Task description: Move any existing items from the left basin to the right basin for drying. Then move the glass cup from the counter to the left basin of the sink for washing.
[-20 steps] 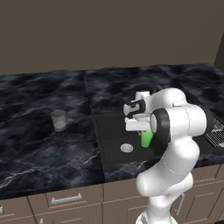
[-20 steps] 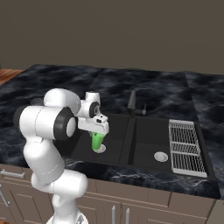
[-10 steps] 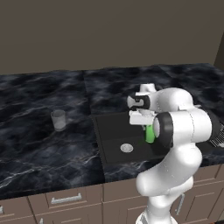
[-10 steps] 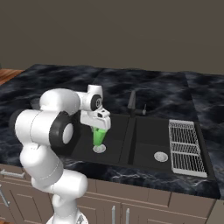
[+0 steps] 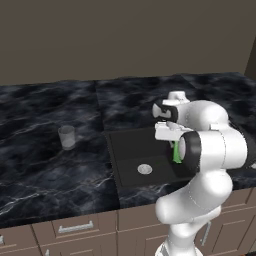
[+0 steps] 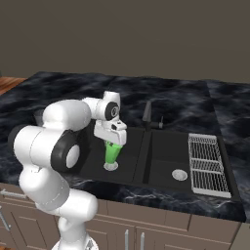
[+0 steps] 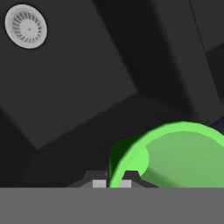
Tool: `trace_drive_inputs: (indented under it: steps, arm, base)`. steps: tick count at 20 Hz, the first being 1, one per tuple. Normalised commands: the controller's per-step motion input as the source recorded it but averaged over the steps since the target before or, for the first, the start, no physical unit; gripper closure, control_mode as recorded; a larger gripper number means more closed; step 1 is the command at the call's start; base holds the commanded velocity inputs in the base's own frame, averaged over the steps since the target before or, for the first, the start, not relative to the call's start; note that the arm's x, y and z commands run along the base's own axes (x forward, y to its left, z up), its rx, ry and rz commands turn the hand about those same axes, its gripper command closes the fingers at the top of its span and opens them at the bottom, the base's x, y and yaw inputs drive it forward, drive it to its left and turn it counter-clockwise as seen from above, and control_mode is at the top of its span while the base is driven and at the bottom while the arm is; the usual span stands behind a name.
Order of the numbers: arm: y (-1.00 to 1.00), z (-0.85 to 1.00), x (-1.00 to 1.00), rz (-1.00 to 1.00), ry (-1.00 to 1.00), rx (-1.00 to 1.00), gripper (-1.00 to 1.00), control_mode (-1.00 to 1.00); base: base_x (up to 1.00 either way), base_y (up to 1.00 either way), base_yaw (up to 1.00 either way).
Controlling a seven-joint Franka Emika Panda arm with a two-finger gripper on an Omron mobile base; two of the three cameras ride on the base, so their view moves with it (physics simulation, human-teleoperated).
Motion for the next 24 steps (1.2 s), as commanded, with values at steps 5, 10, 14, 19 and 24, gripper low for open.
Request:
trace_drive_inputs:
  steps: [5, 10, 14, 19, 24]
  arm:
    - [-0.28, 0.15, -0.21, -0.14, 0.04, 0.00, 1.00, -1.00]
    - [-0.32, 0.08, -0.22, -0.10, 0.02, 0.00, 1.00, -1.00]
    - [-0.35, 0.04, -0.24, -0.07, 0.00, -0.01, 1.00, -1.00]
    - [-0.35, 0.11, -0.21, -0.05, 0.00, -0.01, 1.00, -1.00]
    - [-0.34, 0.08, -0.11, -0.02, 0.00, 0.00, 1.00, -1.00]
  base:
    - [0.00, 0.00, 0.00]
    - [0.00, 0.00, 0.00]
    - [0.00, 0.00, 0.00]
    - [0.00, 0.00, 0.00]
    - [0.00, 0.00, 0.00]
